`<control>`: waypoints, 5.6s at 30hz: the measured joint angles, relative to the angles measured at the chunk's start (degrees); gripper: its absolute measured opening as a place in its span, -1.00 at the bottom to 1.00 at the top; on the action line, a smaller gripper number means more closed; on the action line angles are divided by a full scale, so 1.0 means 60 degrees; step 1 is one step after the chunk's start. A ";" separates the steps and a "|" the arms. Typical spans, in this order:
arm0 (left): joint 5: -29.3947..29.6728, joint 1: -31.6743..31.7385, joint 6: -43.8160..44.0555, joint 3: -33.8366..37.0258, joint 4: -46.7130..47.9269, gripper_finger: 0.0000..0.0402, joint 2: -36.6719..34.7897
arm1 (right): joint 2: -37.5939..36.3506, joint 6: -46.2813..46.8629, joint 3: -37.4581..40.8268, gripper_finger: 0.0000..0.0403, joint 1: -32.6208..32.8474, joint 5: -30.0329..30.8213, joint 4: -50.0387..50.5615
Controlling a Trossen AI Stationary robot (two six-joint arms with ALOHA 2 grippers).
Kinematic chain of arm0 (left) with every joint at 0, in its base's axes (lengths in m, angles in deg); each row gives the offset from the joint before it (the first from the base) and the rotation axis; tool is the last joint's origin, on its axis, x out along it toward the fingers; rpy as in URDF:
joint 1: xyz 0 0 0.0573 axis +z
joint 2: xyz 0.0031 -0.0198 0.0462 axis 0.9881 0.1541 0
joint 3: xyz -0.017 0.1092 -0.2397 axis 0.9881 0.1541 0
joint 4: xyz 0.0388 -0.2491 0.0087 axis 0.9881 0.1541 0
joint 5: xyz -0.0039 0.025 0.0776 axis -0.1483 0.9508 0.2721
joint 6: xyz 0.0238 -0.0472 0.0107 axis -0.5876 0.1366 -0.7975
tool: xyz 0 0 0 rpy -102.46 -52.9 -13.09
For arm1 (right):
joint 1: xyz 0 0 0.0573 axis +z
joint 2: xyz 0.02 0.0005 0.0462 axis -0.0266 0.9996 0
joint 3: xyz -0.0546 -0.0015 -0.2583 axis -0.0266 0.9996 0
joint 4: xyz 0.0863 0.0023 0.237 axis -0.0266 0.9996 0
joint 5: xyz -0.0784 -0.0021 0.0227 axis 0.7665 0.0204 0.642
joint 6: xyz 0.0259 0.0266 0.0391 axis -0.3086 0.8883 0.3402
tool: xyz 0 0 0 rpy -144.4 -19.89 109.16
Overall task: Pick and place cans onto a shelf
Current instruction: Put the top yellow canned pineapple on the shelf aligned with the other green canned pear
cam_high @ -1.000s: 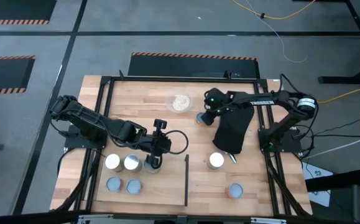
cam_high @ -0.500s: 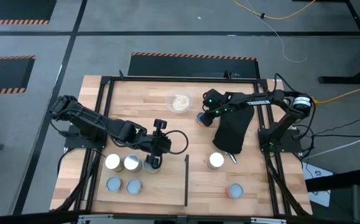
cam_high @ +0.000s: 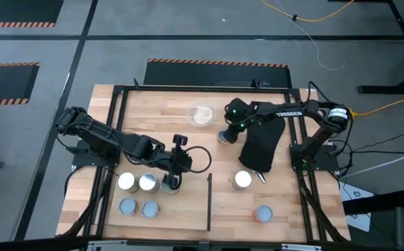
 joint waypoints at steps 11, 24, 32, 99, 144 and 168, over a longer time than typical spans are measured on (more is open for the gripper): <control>-0.0048 0.0088 -0.0083 0.0007 -0.1245 -0.73 0.0004 | -0.0016 -0.0211 -0.1936 -0.94 0.0530 -0.0241 0.0649; -0.0042 0.0628 -0.0109 0.0007 -0.1898 -0.56 0.0004 | -0.0027 -0.0518 -0.3848 -0.94 0.2082 -0.0233 0.1595; -0.0144 0.0688 -0.0828 0.0007 -0.2605 -0.45 0.0004 | -0.0031 -0.0772 -0.4009 -0.94 0.2784 -0.0227 0.1589; -0.3504 0.1381 0.0164 -0.0011 -0.2072 -0.48 0.0004 | -0.0042 -0.0345 -0.4006 -0.91 0.3372 -0.1450 0.0760; -0.3876 0.1366 -0.0067 0.0022 -0.1986 -0.99 0.0011 | -0.0042 0.0527 -0.4017 -0.64 0.3270 -0.2335 0.0589; -0.2106 -0.0803 0.2182 0.0011 -0.2166 -0.99 0.0011 | -0.3846 -0.1741 -0.4013 -0.65 0.3166 0.0111 0.3746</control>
